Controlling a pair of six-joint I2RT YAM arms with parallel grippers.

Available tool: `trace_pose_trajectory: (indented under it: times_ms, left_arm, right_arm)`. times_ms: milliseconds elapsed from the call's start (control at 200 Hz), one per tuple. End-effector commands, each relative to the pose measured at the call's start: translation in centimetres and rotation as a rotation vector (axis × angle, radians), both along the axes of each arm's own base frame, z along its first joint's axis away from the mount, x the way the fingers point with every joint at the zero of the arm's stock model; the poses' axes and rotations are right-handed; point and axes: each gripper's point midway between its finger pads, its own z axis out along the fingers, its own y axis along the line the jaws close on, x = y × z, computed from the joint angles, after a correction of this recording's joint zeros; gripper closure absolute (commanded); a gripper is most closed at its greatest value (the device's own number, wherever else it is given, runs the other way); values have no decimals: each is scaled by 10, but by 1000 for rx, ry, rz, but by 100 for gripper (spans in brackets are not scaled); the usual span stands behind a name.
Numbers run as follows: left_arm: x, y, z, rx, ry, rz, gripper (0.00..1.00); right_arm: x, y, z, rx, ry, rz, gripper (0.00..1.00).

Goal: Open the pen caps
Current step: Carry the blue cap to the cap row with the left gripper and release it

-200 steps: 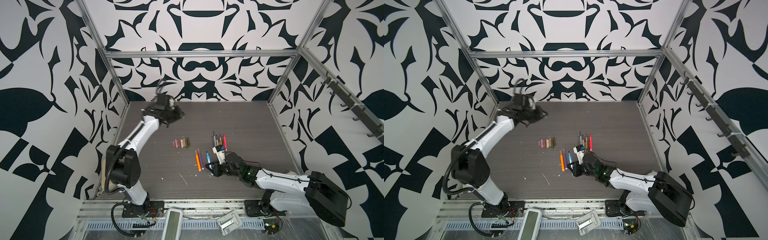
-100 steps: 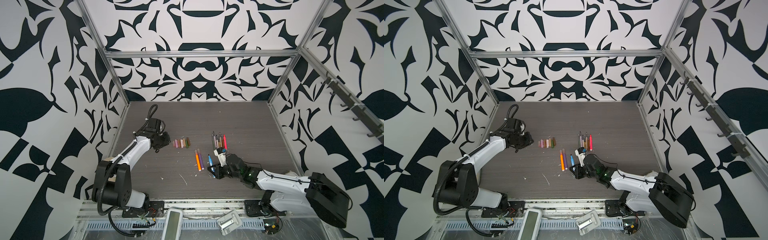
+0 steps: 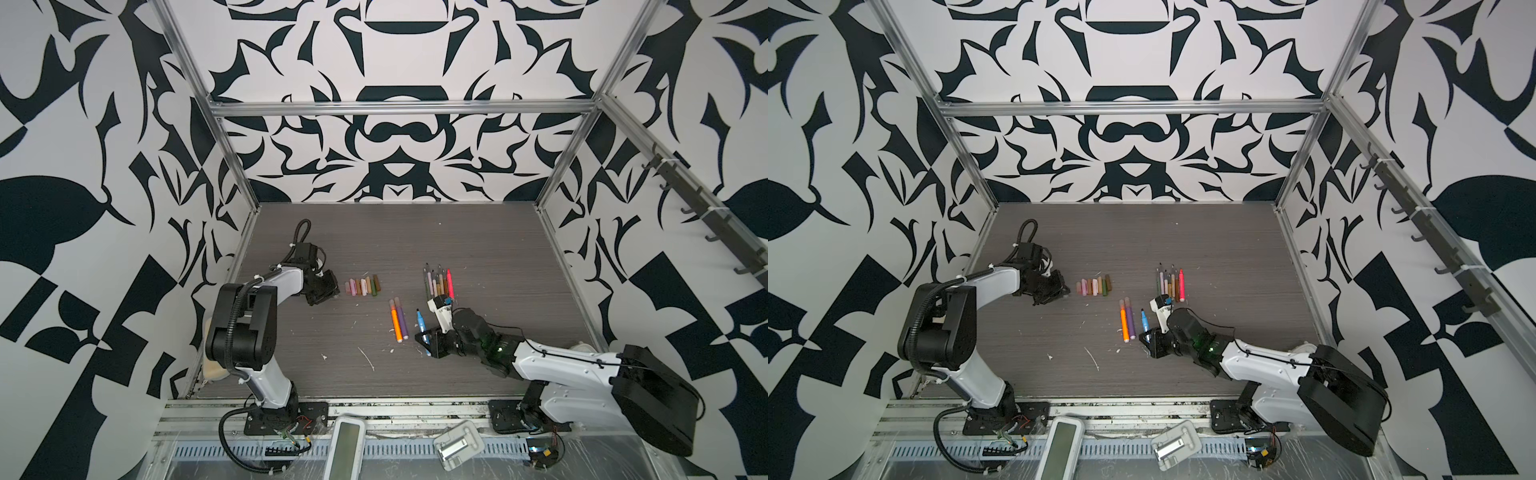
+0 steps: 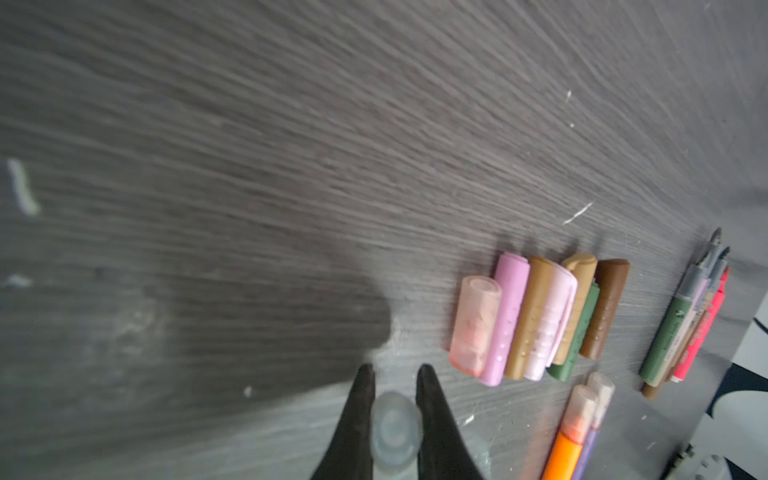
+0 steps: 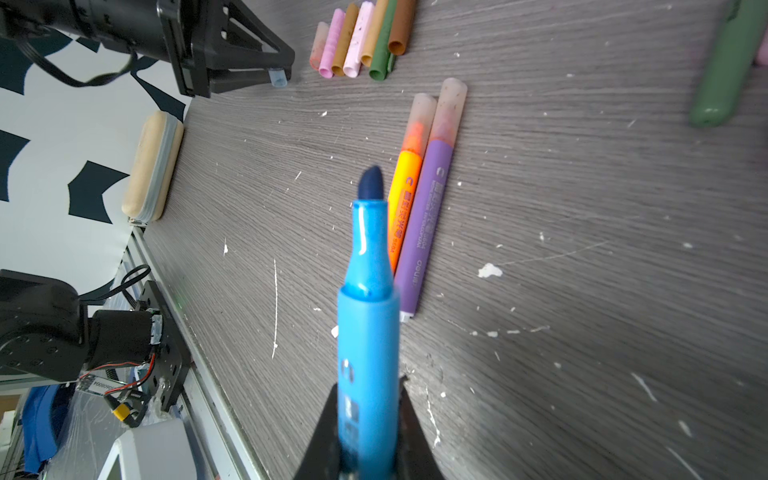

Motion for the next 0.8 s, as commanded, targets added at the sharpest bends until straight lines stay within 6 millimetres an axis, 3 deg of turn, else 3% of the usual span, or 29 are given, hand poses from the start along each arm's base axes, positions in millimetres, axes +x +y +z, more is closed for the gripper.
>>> trace_pose_trajectory:
  times_ms: [0, 795]
  left_arm:
    - [11, -10, 10, -63, -36, -16, 85]
    - [15, -17, 0, -108, -9, -14, 70]
  right_arm:
    - [4, 2, 4, 10, -4, -15, 100]
    - [5, 5, 0, -2, 13, -7, 100]
